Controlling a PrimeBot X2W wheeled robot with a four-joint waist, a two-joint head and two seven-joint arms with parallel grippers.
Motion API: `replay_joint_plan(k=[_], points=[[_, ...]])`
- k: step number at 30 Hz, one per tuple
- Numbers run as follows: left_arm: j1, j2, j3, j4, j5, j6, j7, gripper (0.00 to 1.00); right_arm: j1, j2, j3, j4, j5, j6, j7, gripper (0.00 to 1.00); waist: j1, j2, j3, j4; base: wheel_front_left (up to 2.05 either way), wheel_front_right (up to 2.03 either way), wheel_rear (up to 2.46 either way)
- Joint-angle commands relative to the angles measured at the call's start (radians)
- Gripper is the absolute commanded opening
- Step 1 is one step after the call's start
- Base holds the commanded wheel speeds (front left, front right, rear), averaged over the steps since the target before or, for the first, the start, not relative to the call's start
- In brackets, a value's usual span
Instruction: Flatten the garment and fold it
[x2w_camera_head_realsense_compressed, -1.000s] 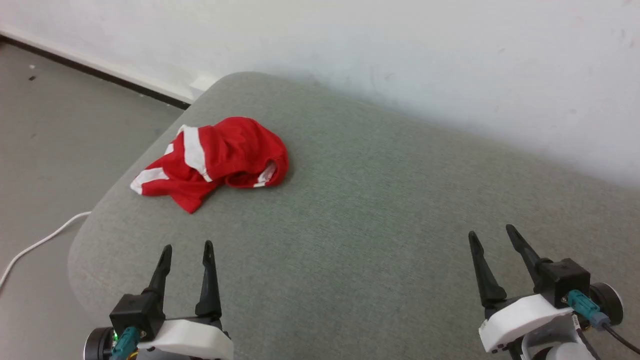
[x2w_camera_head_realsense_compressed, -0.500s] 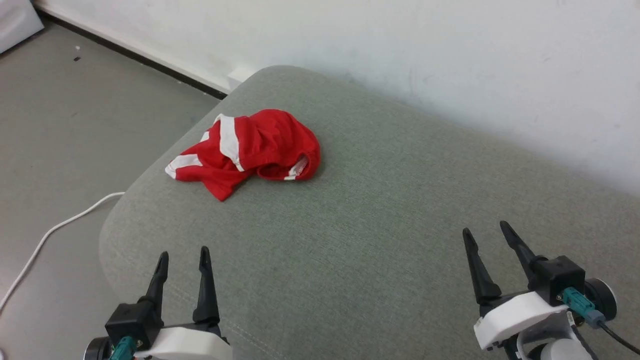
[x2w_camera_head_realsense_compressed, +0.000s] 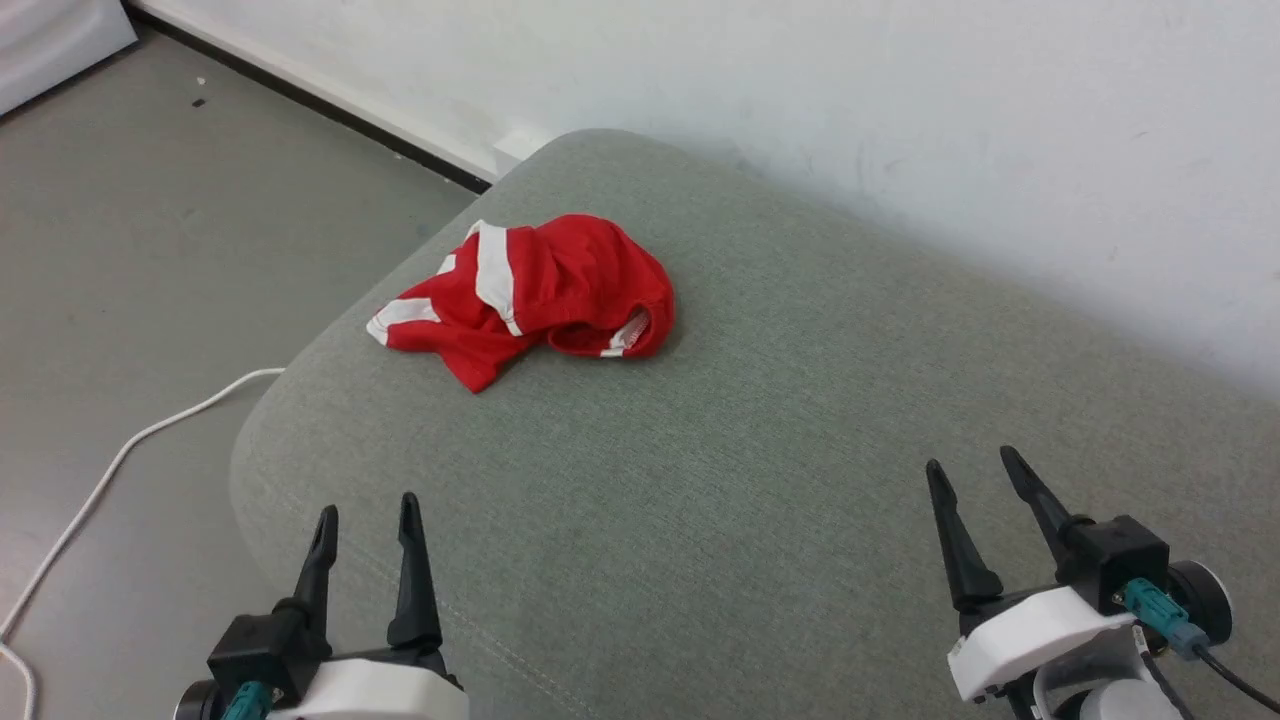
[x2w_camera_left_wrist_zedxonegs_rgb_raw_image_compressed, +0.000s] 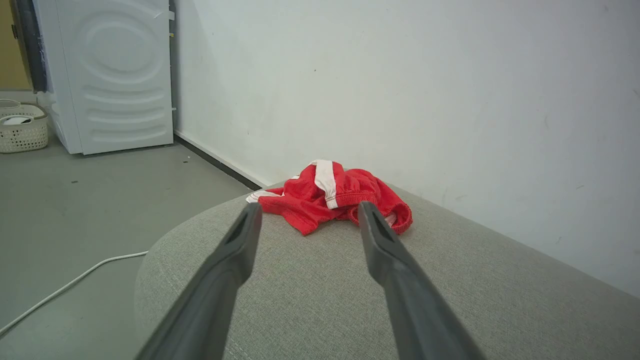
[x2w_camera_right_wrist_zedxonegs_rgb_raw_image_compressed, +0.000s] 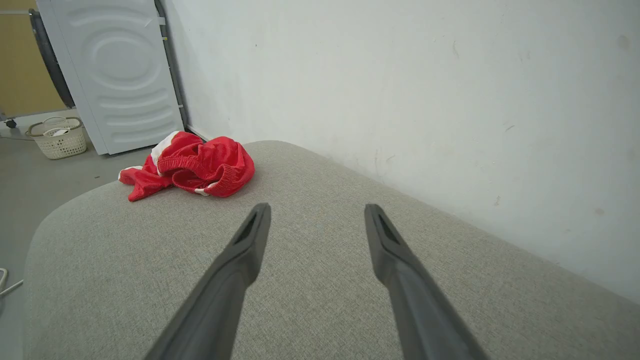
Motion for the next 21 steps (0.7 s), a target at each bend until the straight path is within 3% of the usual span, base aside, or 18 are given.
replay_joint_plan(k=[1,9,21], points=[[0.021,-0.004,-0.002,0.003,-0.013,0.010,-0.014,1.00,-0.020,0.003,-0.003,0.004,0.004,-0.001,-0.010,1.00,0.0000,-0.0001,0.002,0.012,0.00,0.00,0.00],[0.028,-0.005,-0.003,0.007,-0.027,0.013,-0.031,1.00,-0.027,0.003,-0.021,0.007,0.004,-0.001,-0.030,1.00,0.0000,-0.0001,0.002,0.047,0.00,0.00,0.00],[0.031,-0.005,0.003,0.013,-0.025,0.009,-0.031,1.00,-0.022,0.003,-0.026,0.008,0.004,-0.001,-0.031,1.00,0.0000,-0.0001,-0.006,0.035,0.00,0.00,0.00]])
